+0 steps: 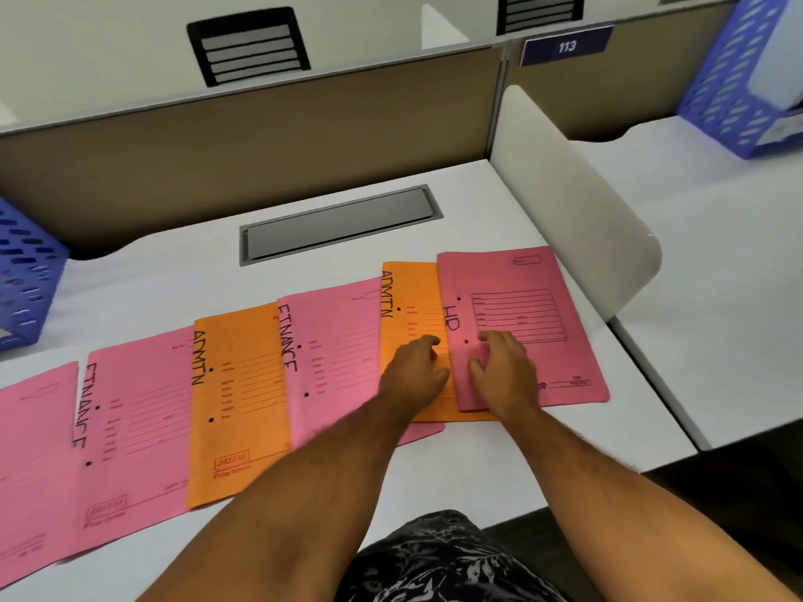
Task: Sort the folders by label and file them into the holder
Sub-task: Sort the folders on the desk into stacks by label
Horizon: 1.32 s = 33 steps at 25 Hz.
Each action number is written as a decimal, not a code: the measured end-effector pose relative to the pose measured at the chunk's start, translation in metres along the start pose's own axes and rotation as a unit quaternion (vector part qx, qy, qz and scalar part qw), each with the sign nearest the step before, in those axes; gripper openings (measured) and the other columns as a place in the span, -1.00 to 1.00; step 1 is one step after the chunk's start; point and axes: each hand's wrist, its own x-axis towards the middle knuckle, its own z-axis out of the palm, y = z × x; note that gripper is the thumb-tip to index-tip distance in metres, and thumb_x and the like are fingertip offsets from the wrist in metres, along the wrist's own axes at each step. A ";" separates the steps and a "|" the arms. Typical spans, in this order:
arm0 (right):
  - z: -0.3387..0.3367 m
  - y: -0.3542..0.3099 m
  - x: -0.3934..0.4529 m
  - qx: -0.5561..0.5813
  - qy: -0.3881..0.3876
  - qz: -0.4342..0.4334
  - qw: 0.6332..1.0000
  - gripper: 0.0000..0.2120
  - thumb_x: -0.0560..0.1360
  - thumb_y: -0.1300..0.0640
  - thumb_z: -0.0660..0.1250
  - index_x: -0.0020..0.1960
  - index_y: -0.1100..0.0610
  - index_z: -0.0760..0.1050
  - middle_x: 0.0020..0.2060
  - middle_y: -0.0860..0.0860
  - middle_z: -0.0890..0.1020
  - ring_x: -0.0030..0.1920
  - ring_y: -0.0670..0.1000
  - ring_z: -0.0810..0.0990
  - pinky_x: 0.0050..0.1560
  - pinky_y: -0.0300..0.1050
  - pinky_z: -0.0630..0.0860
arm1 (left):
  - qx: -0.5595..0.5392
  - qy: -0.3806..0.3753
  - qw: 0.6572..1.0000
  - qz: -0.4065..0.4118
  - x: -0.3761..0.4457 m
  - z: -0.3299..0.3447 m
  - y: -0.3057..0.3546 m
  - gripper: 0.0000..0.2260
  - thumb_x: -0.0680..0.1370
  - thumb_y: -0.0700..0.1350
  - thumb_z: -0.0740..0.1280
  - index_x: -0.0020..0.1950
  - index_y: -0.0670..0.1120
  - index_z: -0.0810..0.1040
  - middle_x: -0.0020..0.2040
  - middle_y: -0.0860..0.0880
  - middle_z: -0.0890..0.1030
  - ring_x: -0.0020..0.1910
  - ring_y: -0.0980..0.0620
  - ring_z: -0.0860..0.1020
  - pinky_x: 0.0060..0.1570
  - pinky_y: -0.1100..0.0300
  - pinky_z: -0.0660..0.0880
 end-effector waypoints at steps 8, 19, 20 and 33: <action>-0.018 0.051 -0.013 -0.015 -0.065 0.020 0.998 -0.52 0.51 -0.06 0.54 0.37 0.05 0.54 0.31 -0.02 0.55 0.29 0.06 0.50 0.29 0.06 0.54 | -0.221 -0.011 0.958 -0.184 0.027 0.043 0.049 -0.52 0.55 -0.28 0.41 0.46 -0.21 0.44 0.30 -0.23 0.62 0.26 -0.28 0.61 0.26 -0.13 0.61; -0.021 0.023 -0.005 0.107 -0.011 -0.025 0.994 -0.63 0.55 0.01 0.51 0.31 0.06 0.56 0.26 -0.03 0.56 0.26 0.03 0.54 0.26 -0.05 0.55 | -0.375 0.074 0.917 -0.113 0.017 0.004 0.058 -0.77 0.69 -0.32 0.21 0.26 -0.06 0.49 0.16 -0.17 0.70 0.14 -0.23 0.69 0.14 -0.20 0.68; -0.020 0.014 -0.001 0.121 0.007 -0.024 0.992 -0.63 0.55 0.01 0.51 0.31 0.06 0.56 0.28 -0.02 0.55 0.28 0.03 0.53 0.28 -0.02 0.55 | -0.386 0.099 0.910 -0.113 0.016 -0.006 0.051 -0.75 0.69 -0.32 0.19 0.25 -0.02 0.48 0.14 -0.13 0.69 0.13 -0.19 0.70 0.12 -0.18 0.69; 0.101 -0.193 -0.025 0.377 -0.093 0.085 0.918 -0.56 0.63 0.22 0.35 0.48 0.04 0.42 0.28 0.05 0.65 0.21 0.11 0.65 0.19 0.11 0.65 | -0.416 0.384 0.796 -0.214 -0.083 -0.175 -0.185 -0.59 0.55 -0.37 0.14 0.13 0.08 0.57 -0.03 0.03 0.71 -0.07 -0.07 0.67 -0.11 0.12 0.64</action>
